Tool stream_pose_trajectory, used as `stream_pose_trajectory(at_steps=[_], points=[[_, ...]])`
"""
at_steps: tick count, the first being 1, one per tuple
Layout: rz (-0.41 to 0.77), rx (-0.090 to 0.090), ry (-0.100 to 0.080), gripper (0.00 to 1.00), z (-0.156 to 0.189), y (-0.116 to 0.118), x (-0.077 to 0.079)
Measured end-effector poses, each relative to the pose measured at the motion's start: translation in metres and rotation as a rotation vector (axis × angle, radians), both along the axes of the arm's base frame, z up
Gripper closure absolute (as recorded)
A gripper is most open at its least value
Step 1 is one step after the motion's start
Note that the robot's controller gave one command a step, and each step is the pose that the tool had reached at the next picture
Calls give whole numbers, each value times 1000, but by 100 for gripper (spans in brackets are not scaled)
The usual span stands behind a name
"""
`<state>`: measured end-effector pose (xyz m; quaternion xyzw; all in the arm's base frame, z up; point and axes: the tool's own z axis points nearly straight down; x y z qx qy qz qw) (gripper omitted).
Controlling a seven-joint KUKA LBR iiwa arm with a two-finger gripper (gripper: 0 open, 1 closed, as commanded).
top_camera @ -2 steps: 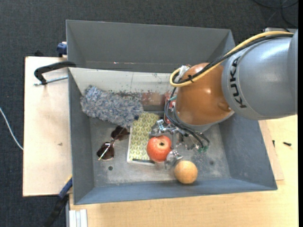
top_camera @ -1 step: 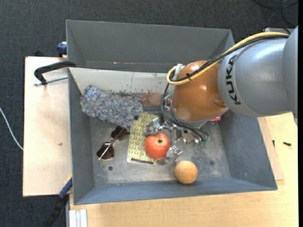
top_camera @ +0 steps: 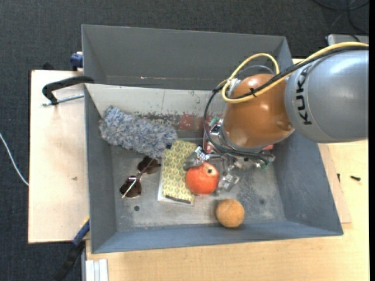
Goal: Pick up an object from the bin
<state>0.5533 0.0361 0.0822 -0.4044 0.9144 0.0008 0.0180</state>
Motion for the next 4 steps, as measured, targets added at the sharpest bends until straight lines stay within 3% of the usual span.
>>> stream_pose_trajectory(at_steps=[1,2,3,4], points=[[-2,-3,-1,0,-1,-2,0],[-2,-3,-1,0,-1,-2,0],[578,-17,-7,100,-1,-9,25],[578,-17,-6,100,-1,-9,25]])
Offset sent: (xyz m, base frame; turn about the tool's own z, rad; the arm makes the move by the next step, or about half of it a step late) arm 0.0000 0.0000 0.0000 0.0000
